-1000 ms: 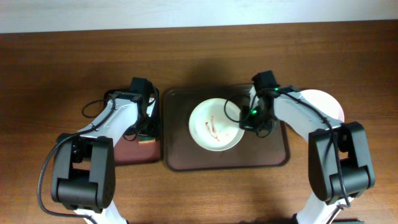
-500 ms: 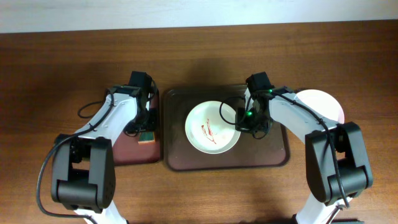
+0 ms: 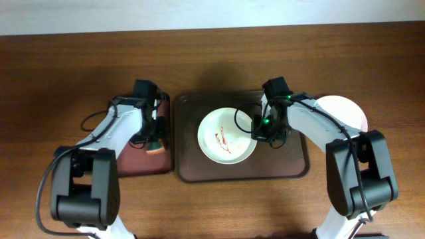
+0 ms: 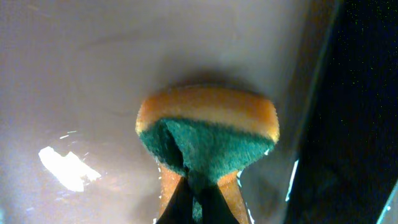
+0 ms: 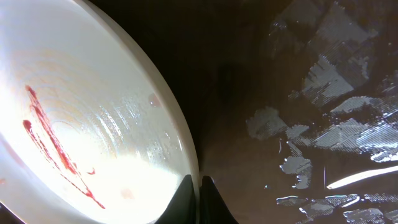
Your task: Clean dirty plates on tray and stack at the side
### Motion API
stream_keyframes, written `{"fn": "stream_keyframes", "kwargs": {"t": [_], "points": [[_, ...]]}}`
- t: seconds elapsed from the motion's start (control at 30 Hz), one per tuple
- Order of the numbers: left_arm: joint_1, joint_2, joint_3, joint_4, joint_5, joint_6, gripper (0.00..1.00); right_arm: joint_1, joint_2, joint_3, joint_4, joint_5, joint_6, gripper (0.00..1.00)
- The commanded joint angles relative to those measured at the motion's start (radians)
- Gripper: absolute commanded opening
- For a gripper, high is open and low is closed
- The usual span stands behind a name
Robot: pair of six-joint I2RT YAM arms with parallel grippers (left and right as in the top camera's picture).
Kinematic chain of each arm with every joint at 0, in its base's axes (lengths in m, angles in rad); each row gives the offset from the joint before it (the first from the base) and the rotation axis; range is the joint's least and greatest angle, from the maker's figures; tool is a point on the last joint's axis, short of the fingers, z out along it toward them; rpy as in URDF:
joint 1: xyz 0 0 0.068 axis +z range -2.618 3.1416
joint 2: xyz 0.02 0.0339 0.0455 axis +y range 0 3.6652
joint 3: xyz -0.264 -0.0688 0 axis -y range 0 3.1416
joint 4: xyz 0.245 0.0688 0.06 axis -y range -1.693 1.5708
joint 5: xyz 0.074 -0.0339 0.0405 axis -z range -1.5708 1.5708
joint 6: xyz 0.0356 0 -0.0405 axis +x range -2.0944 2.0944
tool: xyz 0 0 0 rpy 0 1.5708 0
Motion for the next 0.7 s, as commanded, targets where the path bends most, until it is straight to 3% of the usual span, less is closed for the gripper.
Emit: {"fn": "stream_keyframes", "kwargs": {"t": [0.0, 0.3, 0.67], "points": [[0.069, -0.135, 0.019, -0.001, 0.034, 0.079, 0.0, 0.003, -0.035, -0.011, -0.003, 0.01, 0.001, 0.04], [0.106, -0.458, 0.019, 0.055, 0.042, 0.07, 0.0, 0.003, -0.035, -0.011, -0.004, 0.01, 0.0, 0.04], [0.106, -0.622, 0.019, 0.111, 0.053, 0.037, 0.0, 0.003, -0.035, -0.011, -0.003, 0.01, 0.0, 0.04]]}}
